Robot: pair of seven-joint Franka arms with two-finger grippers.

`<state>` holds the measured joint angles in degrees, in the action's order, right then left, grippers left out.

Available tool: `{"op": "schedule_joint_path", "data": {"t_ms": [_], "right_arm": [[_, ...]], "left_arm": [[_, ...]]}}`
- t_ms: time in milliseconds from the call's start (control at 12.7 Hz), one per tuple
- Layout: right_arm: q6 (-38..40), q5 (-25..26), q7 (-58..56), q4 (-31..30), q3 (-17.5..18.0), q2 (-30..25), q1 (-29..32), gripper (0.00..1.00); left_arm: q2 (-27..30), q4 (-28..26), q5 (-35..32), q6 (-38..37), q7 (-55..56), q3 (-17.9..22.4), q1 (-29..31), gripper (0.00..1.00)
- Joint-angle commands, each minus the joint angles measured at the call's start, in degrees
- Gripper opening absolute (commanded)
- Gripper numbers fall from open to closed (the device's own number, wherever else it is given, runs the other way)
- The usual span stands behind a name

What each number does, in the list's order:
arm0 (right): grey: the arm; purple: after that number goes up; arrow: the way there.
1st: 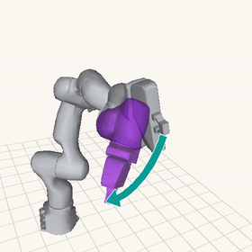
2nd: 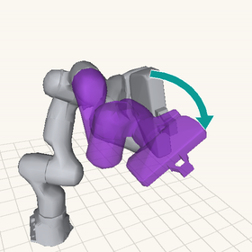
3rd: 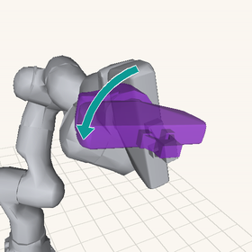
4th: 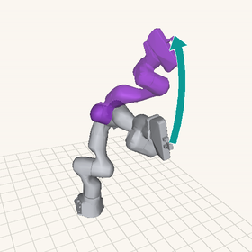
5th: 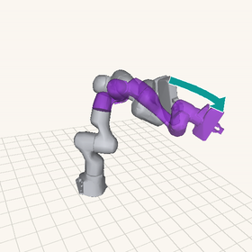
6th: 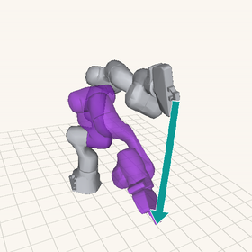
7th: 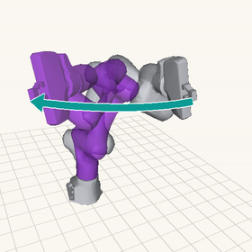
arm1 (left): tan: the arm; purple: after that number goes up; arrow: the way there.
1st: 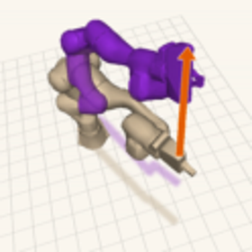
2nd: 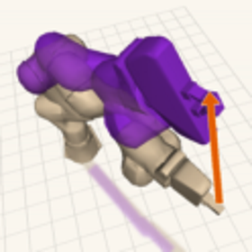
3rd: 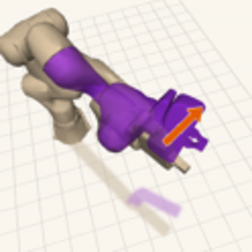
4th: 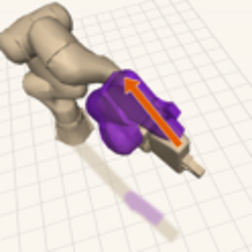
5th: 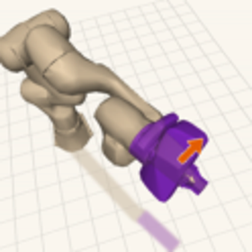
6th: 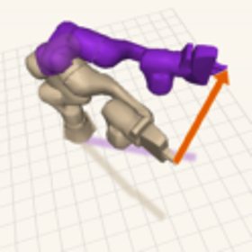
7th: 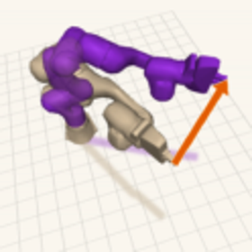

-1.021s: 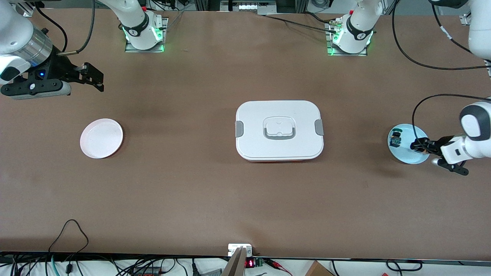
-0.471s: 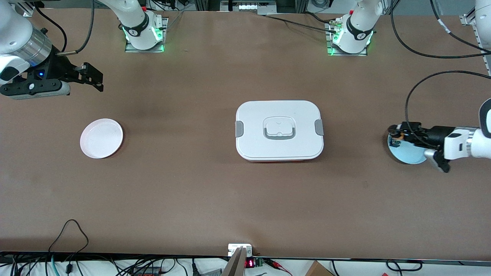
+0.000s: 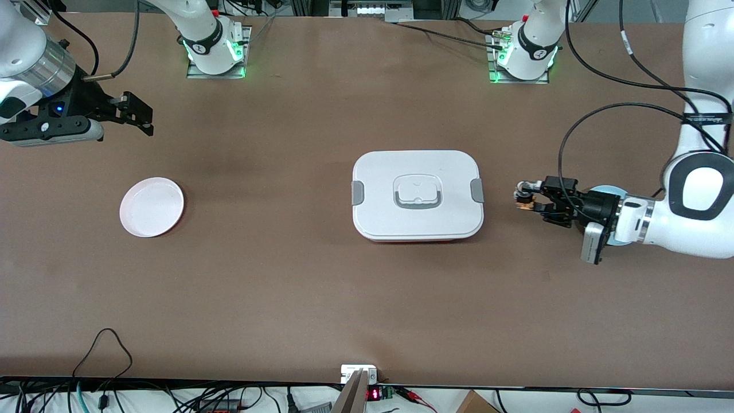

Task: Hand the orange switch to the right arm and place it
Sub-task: 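Lift the switch with the left gripper and carry it over the box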

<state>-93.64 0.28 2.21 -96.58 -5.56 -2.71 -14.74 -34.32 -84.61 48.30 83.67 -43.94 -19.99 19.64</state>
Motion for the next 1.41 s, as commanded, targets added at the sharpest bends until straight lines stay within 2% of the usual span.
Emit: {"op": "schedule_joint_path", "data": {"t_ms": [0, 157, 471, 628, 1021, 1335], "right_arm": [[0.91, 0.34, 1.04, -0.27, -0.33, -0.98, -0.38, 1.0], [1.35, -1.76, 1.22, -0.27, -0.24, -1.24, -0.46, 1.0], [1.0, -14.74, 1.04, -0.27, -0.07, -1.07, -0.55, 1.0], [0.83, -22.91, 0.52, -0.27, -0.24, -0.9, -0.38, 1.0], [-0.05, -43.48, 0.34, -0.97, -0.33, 1.74, -0.29, 1.0], [-2.32, -59.3, -1.49, -2.9, 0.11, 6.12, -0.82, 1.0]], "left_arm": [[-0.4, 0.23, 7.92, -0.35, -8.4, -1.98, -0.65, 0.3], [-0.4, 0.23, 12.85, 1.48, -18.32, -2.16, -3.89, 0.3], [-0.58, 0.32, 21.37, 12.53, -37.03, -2.16, -10.22, 0.3], [-1.19, 0.06, 26.3, 14.94, -47.08, -2.08, -12.16, 0.29], [-1.28, -1.61, 26.49, 14.94, -48.26, -2.08, -13.93, 0.29], [-1.28, -1.61, 26.58, 14.94, -48.26, -2.08, -14.71, 0.29]]}}
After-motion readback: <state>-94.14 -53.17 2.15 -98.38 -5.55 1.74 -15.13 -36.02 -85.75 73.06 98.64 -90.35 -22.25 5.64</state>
